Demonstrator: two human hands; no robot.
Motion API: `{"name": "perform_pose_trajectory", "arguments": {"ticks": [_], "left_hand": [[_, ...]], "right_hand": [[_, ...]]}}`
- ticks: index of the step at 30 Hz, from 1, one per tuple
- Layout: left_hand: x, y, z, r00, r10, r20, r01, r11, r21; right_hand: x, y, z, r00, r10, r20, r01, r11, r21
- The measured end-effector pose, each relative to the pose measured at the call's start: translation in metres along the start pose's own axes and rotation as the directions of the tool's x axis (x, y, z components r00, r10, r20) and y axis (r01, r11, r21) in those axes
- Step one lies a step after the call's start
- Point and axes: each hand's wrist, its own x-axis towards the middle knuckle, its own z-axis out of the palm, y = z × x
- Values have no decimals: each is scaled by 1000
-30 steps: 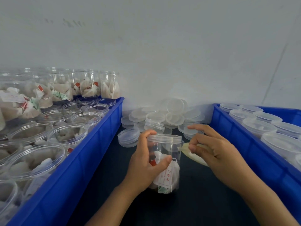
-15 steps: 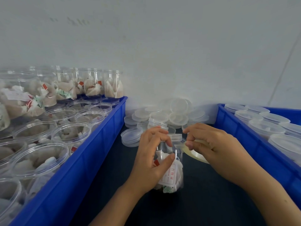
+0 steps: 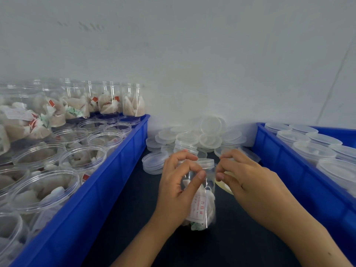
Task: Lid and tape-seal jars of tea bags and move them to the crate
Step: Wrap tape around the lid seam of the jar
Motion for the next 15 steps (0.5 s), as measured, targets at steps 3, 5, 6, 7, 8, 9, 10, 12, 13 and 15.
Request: {"name": "perform_pose_trajectory", "arguments": {"ticks": [3, 5, 6, 7, 8, 9, 10, 12, 13, 15], "left_hand": [[1, -1, -1, 998, 62, 2, -62, 993, 102], [3, -2, -3, 999, 47, 8, -47, 992, 117], [3, -2, -4, 999, 27, 20, -30, 993, 113], [3, -1, -5, 999, 10, 35, -13, 995, 103], [4, -1, -7, 999, -4, 45, 0, 995, 95], [4, 0, -8, 998, -19, 53, 14, 996, 90], [5, 1, -9, 998, -35, 60, 30, 996, 88], [5, 2, -10, 996, -55, 74, 49, 995, 90], [6, 2, -9, 995, -59, 79, 52, 995, 87], [5, 1, -10, 995, -47, 89, 39, 995, 90]], "right_hand": [[0, 3, 7, 999, 22, 43, -24, 999, 41], [2, 6, 8, 996, 41, 74, -47, 995, 85], [3, 7, 9, 994, 55, 100, -66, 992, 108], [4, 10, 9, 988, 69, 135, -87, 987, 134], [4, 12, 10, 980, 81, 184, -112, 980, 163], [5, 14, 10, 966, 89, 244, -139, 971, 193], [6, 17, 10, 945, 96, 312, -169, 962, 216], [6, 22, 9, 896, 120, 429, -237, 943, 232], [6, 23, 10, 873, 135, 469, -268, 936, 228], [6, 26, 13, 839, 166, 518, -307, 930, 200]]}}
